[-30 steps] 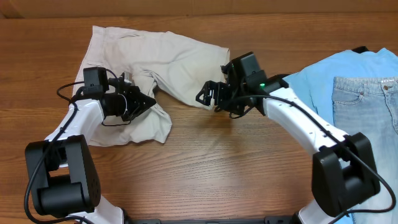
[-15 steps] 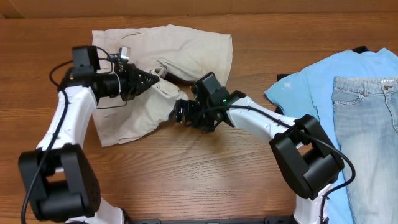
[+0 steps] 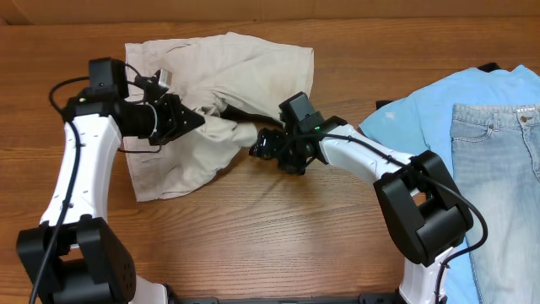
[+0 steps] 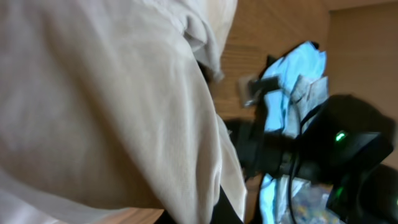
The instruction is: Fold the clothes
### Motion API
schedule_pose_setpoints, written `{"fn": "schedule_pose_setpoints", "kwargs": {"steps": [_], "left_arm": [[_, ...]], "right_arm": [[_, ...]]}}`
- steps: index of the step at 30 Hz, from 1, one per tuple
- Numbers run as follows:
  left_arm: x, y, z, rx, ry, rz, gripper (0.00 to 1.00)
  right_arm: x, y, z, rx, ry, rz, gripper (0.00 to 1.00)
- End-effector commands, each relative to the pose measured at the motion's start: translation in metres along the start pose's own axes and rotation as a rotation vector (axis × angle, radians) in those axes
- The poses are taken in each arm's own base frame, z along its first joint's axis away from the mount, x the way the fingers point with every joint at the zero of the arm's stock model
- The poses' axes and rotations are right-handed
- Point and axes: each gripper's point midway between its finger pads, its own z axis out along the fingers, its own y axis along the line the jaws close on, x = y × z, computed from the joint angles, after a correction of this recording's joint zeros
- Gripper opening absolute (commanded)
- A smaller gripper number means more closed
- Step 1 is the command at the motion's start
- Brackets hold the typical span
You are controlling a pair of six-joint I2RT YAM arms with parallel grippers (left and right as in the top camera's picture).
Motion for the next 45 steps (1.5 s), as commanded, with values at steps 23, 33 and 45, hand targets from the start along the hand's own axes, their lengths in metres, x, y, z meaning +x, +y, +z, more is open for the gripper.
{"fn": "schedule_pose_setpoints", "kwargs": {"steps": [23,33,45], "left_arm": [[-0.015,-0.044,-0.042,0.107,-0.069,0.289,0.04],[-0.013,-0.074,-0.048,0.28,-0.07,0.311,0.04],[-0.034,-0.084,-0.079,0.242,-0.152,0.319,0.04]], "right_arm": [[0.066,0.14,0.004,-0.489,0.076,-0.499,0.98],[0.073,0.142,0.012,-0.456,0.053,-0.506,0.86],[0.06,0.128,0.022,-0.35,-0.018,-0.464,0.93]]}}
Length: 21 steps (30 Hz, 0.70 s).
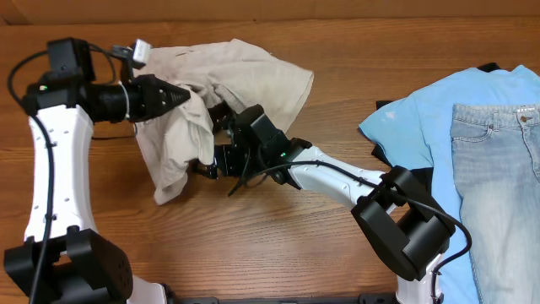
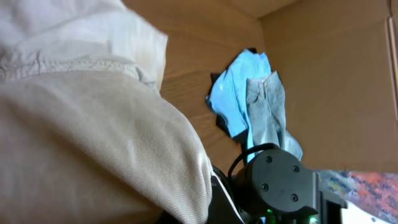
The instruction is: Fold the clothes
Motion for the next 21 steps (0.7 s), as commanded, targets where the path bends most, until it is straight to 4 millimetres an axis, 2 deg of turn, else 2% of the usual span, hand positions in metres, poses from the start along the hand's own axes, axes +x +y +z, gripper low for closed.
{"fn": "schedule_pose_setpoints", "kwargs": {"steps": [1,4,8,14,21], "left_arm": [[-0.013,-0.024,-0.016,0.023,-0.045,0.055,0.04],[-0.009,-0.017,-0.016,-0.019,-0.033,0.043,0.04],[-0.006,-0.014,-0.016,-0.039,-0.024,0.031,0.05],[-0.006,-0.014,-0.016,-0.039,-0.022,0.029,0.05],[-0.006,-0.014,-0.016,-0.039,-0.022,0.028,0.07]], "right_arm": [[-0.016,0.002,-0.001,-0.006,-0.062,-0.039,0.93],[-0.028,0.01,-0.003,-0.029,-0.113,-0.088,0.93],[-0.047,0.005,-0.006,0.021,-0.212,-0.103,0.9],[-0.062,0.015,-0.009,-0.008,-0.279,-0.141,0.86],[-0.076,0.027,-0.014,-0.028,-0.35,-0.223,0.73]]}}
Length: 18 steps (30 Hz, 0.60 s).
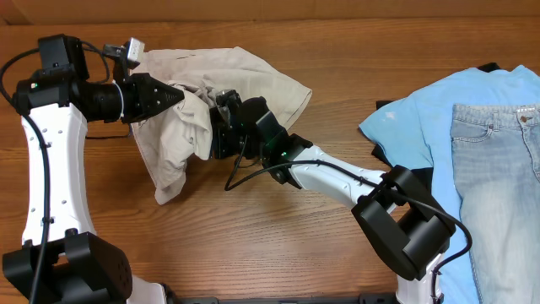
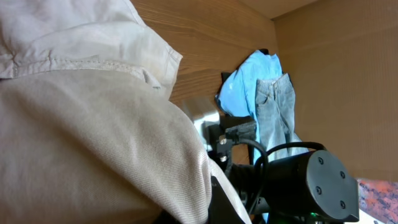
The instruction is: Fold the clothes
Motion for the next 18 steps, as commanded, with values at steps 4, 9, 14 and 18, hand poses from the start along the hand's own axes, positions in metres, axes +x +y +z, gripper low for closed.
{"fn": "schedule_pose_setpoints", "kwargs": {"steps": [4,9,14,18], "left_arm": [[-0.007,-0.017,-0.01,0.018,-0.032,0.056,0.07],[-0.007,-0.016,-0.01,0.014,-0.035,0.057,0.1],[-0.007,-0.004,-0.01,-0.054,-0.034,0.054,0.39],[-0.006,0.012,-0.012,-0.151,-0.029,0.046,0.83]], "right_arm": [[-0.007,0.0,0.001,0.009,-0.033,-0.037,0.7],[0.006,-0.006,0.002,0.037,0.012,-0.017,0.22],[0.019,-0.022,-0.008,0.091,0.095,0.04,0.04],[0.011,-0.033,-0.04,0.177,0.129,0.076,0.04]]}}
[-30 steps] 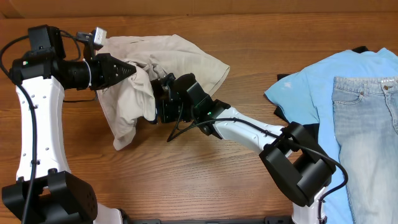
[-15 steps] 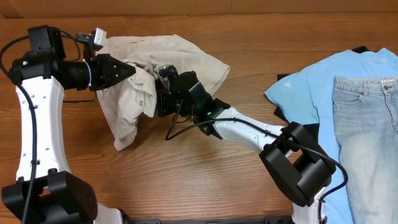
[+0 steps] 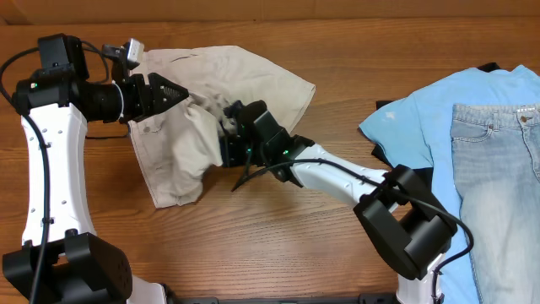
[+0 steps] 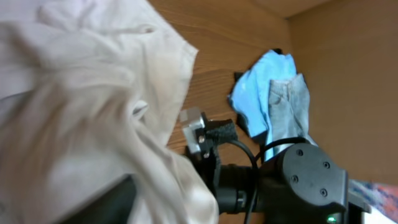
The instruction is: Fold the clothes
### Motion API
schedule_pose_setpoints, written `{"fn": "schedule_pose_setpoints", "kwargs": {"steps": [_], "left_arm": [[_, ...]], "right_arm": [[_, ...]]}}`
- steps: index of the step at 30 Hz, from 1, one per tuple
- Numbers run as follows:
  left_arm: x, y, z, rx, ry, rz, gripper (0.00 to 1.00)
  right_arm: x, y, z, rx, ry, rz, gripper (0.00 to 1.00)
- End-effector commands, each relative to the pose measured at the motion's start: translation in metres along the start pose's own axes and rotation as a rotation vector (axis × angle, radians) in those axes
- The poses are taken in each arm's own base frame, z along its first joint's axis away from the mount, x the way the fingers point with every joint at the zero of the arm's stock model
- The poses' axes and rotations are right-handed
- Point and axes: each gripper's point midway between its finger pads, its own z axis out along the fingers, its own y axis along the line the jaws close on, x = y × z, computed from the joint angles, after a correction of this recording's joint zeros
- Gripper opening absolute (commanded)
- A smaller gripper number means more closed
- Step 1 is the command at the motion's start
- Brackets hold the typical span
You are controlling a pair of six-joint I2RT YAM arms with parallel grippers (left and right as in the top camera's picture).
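Observation:
Beige shorts (image 3: 270,80) lie partly spread on the wooden table, their left half bunched into a loose fold (image 3: 181,156). My left gripper (image 3: 179,89) hovers at the shorts' upper left and is open; in the left wrist view the cloth (image 4: 74,93) is blurred and slack, with one dark finger (image 4: 106,202) showing at the lower left. My right gripper (image 3: 226,133) sits in the middle of the shorts, shut on a bunch of cloth, its fingertips buried in the folds. The right arm (image 4: 298,180) fills the lower right of the left wrist view.
A light blue T-shirt (image 3: 422,118) lies at the right side of the table with a pair of pale jeans (image 3: 498,160) on top of it. Both also show far off in the left wrist view, T-shirt (image 4: 249,99) and jeans (image 4: 283,106).
My left gripper has let go of the cloth, which has dropped and spread wider over the table. The right gripper has shifted slightly right and down in the shorts.
Both grippers first held the shorts bunched mid-table, the right one at its right edge. Then the left held cloth raised at the far left while the right gripper was under the hanging fold. It moved up into the cloth; now the left has released.

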Motion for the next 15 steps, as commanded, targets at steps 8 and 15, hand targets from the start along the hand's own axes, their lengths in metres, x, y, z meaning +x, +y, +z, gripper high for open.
{"fn": "schedule_pose_setpoints", "kwargs": {"steps": [8,15], "left_arm": [[0.003,0.036,-0.015,-0.278,0.006,0.002,1.0],[0.039,0.064,-0.002,-0.333,0.112,-0.092,1.0]], "right_arm": [[-0.039,-0.075,-0.173,0.587,-0.094,0.062,0.04],[-0.038,-0.139,-0.3,0.961,-0.177,0.212,0.04]]}}
